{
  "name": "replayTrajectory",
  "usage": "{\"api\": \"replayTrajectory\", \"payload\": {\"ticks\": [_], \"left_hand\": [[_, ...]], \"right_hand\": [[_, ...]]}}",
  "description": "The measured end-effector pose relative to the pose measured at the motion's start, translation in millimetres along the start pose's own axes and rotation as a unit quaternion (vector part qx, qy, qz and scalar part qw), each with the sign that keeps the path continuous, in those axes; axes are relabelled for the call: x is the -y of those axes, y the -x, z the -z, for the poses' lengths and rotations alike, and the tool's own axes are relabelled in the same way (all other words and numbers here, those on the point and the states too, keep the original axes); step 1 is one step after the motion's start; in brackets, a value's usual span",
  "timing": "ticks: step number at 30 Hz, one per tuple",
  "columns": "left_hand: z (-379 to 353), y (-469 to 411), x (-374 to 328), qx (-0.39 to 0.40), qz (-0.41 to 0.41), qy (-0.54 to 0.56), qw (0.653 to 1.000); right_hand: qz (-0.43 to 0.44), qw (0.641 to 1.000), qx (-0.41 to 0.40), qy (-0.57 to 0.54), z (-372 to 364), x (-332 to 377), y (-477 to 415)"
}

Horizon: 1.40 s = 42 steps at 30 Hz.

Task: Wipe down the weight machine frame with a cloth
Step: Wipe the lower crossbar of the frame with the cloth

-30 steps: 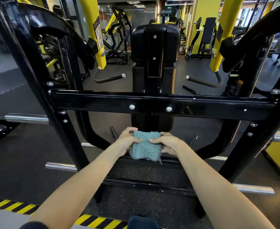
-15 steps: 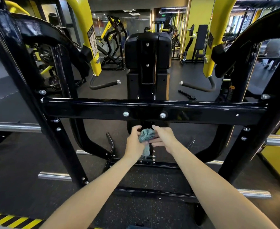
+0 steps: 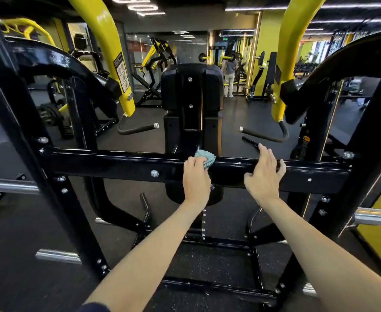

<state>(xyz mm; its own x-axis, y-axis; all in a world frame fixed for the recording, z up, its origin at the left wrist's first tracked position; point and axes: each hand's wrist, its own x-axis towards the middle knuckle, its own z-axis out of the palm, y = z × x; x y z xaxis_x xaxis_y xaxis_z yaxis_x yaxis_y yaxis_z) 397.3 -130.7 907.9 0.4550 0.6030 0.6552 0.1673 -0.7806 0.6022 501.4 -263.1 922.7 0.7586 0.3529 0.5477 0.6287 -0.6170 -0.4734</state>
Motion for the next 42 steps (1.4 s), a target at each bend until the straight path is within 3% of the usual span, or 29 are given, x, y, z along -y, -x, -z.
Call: {"api": "replayTrajectory", "payload": {"ticks": [2, 5, 7, 10, 13, 15, 16, 19, 23, 27, 31, 35, 39, 42], "left_hand": [[5.0, -8.1, 8.5, 0.017, -0.026, -0.014, 0.999], [15.0, -20.0, 34.6, -0.083, -0.008, -0.089, 0.993], [4.2, -19.7, 20.3, -0.102, -0.013, -0.108, 0.989], [-46.9, -5.6, -40.8, 0.027, -0.047, -0.056, 0.997], [-71.7, 6.5, -54.6, 0.086, -0.164, -0.065, 0.981], [-52.7, -5.3, -18.6, 0.067, -0.260, -0.154, 0.951], [-40.2, -10.1, -0.5, 0.053, -0.266, -0.187, 0.944], [-30.9, -0.4, 10.9, 0.021, -0.208, -0.158, 0.965], [-78.4, 4.4, -30.9, 0.066, -0.293, -0.190, 0.935], [-29.3, -5.2, 25.5, 0.119, -0.399, -0.196, 0.888], [-30.5, 6.6, 22.0, 0.115, -0.365, -0.148, 0.912], [-56.6, 9.0, -12.2, 0.130, -0.389, -0.105, 0.906], [-16.8, -7.6, 17.5, 0.100, -0.368, -0.158, 0.911], [-29.2, -12.9, 2.3, 0.089, -0.349, -0.232, 0.904]], "right_hand": [[0.041, 0.999, 0.007, 0.009, 5.7, -9.3, -5.9], [0.096, 0.993, 0.027, 0.058, 15.4, -26.0, -16.3], [0.101, 0.989, 0.067, 0.087, 19.0, -34.4, -20.8], [0.117, 0.982, 0.082, 0.125, 23.4, -44.6, -23.9], [0.200, 0.953, 0.061, 0.221, 22.8, -54.2, -28.8], [0.174, 0.971, 0.020, 0.161, 20.1, -52.2, -30.4], [0.153, 0.980, 0.017, 0.127, 17.5, -50.3, -30.1], [0.132, 0.988, -0.024, 0.081, 5.4, -46.4, -27.7], [0.136, 0.981, -0.024, 0.137, 2.5, -49.1, -31.7], [0.142, 0.977, -0.071, 0.141, 4.0, -47.4, -33.9], [0.088, 0.988, -0.113, 0.048, -1.2, -34.4, -31.3], [0.106, 0.985, -0.114, 0.071, 2.0, -37.2, -30.4], [0.033, 0.997, -0.056, 0.033, 8.0, -26.1, -27.5], [0.011, 0.998, -0.027, 0.047, 8.7, -22.1, -28.8]]}}
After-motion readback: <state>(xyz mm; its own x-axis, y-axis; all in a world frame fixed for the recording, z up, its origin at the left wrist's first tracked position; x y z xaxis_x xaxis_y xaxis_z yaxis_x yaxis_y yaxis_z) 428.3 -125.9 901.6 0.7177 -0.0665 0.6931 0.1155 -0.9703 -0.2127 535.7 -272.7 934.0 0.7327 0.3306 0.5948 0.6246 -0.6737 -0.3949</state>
